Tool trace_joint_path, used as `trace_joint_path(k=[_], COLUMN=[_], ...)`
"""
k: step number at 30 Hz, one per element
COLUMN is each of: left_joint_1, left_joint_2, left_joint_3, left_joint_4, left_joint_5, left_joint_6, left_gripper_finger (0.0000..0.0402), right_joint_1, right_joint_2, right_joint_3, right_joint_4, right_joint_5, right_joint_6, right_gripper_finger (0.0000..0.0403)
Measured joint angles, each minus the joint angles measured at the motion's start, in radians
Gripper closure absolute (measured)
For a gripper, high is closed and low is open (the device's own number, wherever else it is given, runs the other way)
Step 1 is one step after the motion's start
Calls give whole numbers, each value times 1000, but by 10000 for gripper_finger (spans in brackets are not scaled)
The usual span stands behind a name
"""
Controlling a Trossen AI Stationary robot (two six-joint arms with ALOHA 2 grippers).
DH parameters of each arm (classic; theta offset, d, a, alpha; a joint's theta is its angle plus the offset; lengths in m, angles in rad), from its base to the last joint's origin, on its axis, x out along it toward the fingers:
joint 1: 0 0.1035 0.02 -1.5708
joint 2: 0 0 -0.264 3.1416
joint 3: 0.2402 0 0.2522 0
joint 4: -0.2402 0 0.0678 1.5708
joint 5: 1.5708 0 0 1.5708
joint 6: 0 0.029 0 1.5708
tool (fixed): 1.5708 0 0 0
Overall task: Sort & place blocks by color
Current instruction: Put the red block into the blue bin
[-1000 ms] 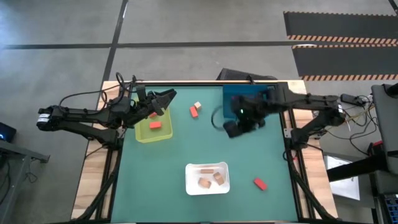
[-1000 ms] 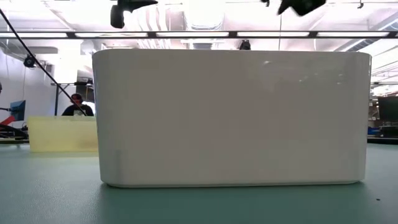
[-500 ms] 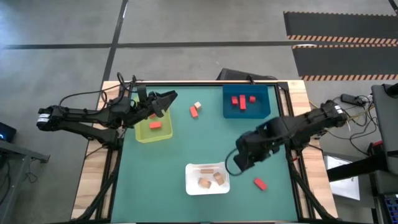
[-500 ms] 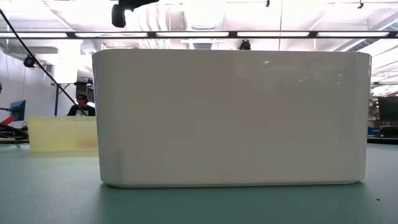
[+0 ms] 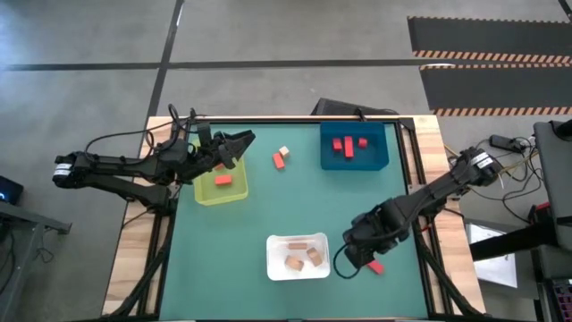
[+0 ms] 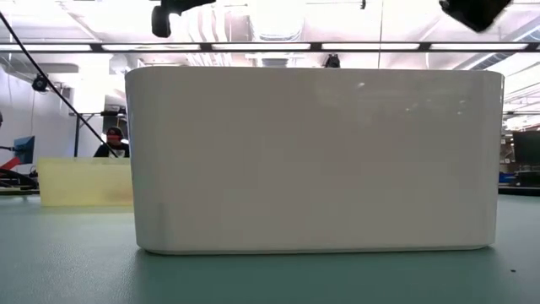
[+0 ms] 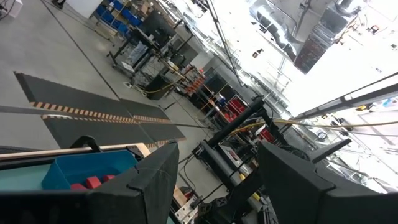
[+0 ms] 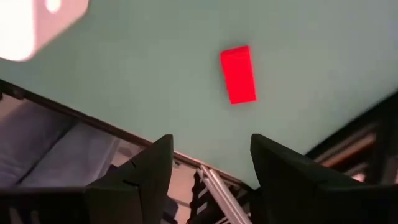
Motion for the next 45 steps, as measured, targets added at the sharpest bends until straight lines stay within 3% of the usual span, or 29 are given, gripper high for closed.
trace_joint_path(k=[6,13,21,31,42,45], left_joint_1=[0,0,0,0,0,0], left_joint_2=[0,0,0,0,0,0], left_joint_3=[0,0,0,0,0,0], left_joint_4=[0,-2,-2,0,0,0], left_joint_5=[0,0,0,0,0,0], left_joint_6=[0,0,0,0,0,0], left_gripper_finger=[198,198,198,198,198,198], right_joint_1=[50,71,75,75,74,74], right_joint_2=[8,30,115,242,240,239], right_joint_3=[-147,-261,-303,-273,-278,-278], right_joint_4=[174,227,331,328,331,331], right_joint_5=[-15,-25,-29,-30,-27,-25], right_joint_6=[3,-31,-104,-209,-213,-212], right_gripper_finger=[197,197,197,199,276,281])
